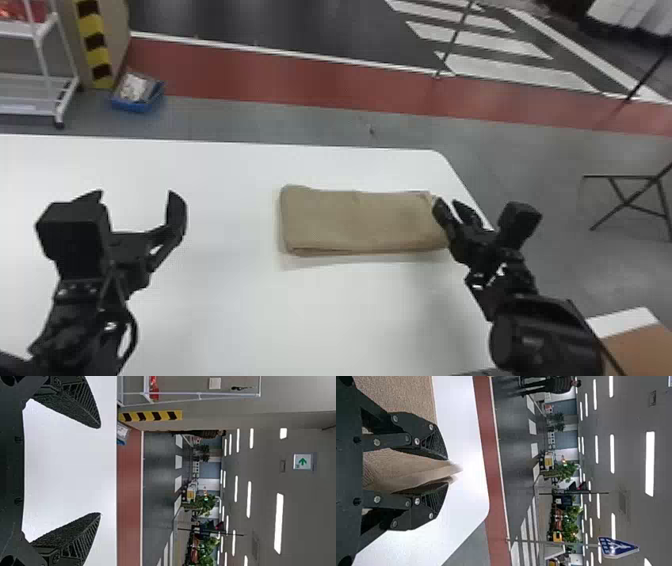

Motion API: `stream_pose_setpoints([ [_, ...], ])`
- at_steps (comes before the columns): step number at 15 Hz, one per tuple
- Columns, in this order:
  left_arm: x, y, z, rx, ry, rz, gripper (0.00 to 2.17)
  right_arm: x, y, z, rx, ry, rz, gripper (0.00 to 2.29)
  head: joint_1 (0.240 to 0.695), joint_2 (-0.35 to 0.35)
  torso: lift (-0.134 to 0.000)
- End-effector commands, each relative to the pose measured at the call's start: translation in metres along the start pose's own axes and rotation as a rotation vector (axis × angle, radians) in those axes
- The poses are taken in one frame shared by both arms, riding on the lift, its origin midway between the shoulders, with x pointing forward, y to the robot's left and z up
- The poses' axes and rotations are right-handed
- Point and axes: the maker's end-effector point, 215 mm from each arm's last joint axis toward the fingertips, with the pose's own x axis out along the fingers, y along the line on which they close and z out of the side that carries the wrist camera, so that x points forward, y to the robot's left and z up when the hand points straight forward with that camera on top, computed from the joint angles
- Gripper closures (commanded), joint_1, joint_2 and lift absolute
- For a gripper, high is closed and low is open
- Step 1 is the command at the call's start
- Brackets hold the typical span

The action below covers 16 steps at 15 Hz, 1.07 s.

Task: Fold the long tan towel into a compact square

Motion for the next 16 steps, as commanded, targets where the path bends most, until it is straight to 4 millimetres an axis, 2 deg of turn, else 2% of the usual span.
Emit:
stream_pose_setpoints([
  [1, 0.000, -0.002, 0.002, -0.003, -0.004, -0.003, 0.10, -0.013, -0.018, 0.022, -0.016, -0.069, -0.029, 0.04, 0.695, -0.330, -0.124],
  [4, 0.001, -0.008, 0.004, -0.008, -0.010, -0.018, 0.10, -0.035, -0.037, 0.039, -0.020, -0.117, -0.061, 0.06, 0.695, -0.350, -0.124],
  [7, 0.002, -0.028, 0.006, -0.024, -0.018, -0.048, 0.10, -0.057, -0.041, 0.040, -0.022, -0.148, -0.069, 0.07, 0.695, -0.350, -0.124],
  [9, 0.004, -0.055, 0.004, -0.034, -0.010, -0.087, 0.14, -0.078, -0.048, 0.037, -0.001, -0.173, -0.083, 0.07, 0.695, -0.350, -0.124],
  [11, 0.004, -0.085, -0.007, -0.040, 0.017, -0.127, 0.24, -0.101, -0.057, 0.038, 0.016, -0.215, -0.102, 0.08, 0.695, -0.350, -0.124],
  [13, 0.000, -0.114, -0.018, -0.054, 0.042, -0.166, 0.28, -0.114, -0.066, 0.030, 0.027, -0.213, -0.121, 0.08, 0.695, -0.350, -0.124],
  [14, -0.002, -0.129, -0.027, -0.061, 0.065, -0.189, 0.28, -0.124, -0.069, 0.032, 0.030, -0.238, -0.128, 0.09, 0.695, -0.350, -0.124],
  [16, -0.003, -0.146, -0.042, -0.101, 0.113, -0.204, 0.28, -0.132, -0.072, 0.026, 0.035, -0.241, -0.136, 0.09, 0.695, -0.350, -0.124],
])
